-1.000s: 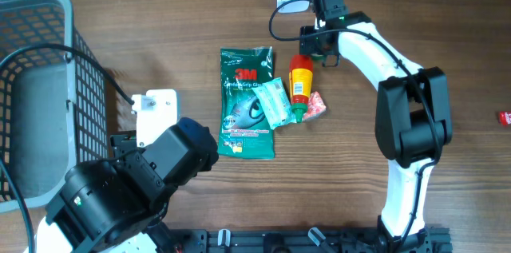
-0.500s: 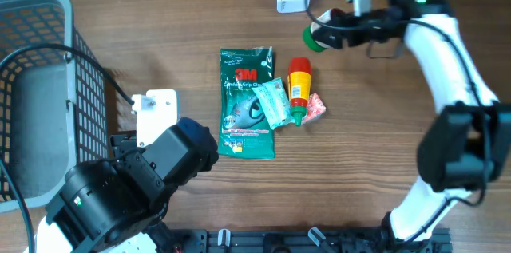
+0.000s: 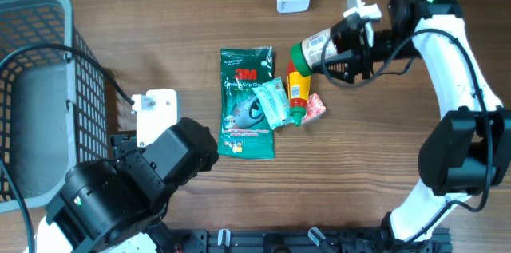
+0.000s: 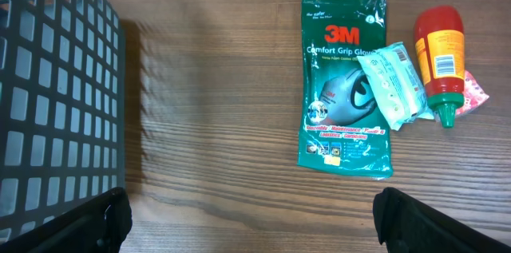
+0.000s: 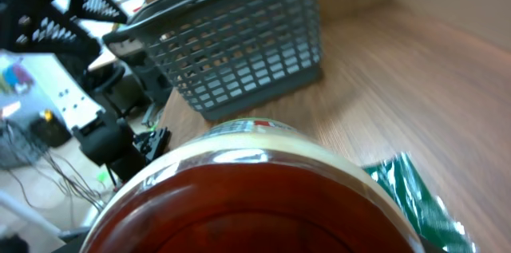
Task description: Scan the item barcode
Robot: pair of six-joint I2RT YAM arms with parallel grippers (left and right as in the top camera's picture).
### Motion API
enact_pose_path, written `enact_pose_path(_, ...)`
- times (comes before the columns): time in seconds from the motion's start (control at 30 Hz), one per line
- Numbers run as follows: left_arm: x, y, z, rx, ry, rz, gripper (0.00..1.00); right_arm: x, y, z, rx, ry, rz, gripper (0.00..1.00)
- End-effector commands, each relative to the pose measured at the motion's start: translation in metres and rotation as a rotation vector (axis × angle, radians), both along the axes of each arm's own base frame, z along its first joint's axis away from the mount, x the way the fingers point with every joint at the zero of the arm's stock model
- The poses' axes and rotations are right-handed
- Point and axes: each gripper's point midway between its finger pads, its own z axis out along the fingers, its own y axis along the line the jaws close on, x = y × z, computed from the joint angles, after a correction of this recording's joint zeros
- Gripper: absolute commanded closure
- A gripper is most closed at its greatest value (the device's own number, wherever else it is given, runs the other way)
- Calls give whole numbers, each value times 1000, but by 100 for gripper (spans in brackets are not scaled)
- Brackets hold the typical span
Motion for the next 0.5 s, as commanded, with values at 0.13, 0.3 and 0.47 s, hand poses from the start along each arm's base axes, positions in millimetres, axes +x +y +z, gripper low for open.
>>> enact_pose_path(0.13, 1, 1, 1, -4, -11, 16, 0, -12, 9, 27, 123, -410, 63, 46)
enact_pose_path(0.3, 1, 1, 1, -4, -11, 16, 0, -10, 9, 32, 153, -486, 58, 49)
enact_pose_path(0.47, 1, 1, 1, -4, -11, 16, 0, -10, 9, 28, 131, -442, 61, 48)
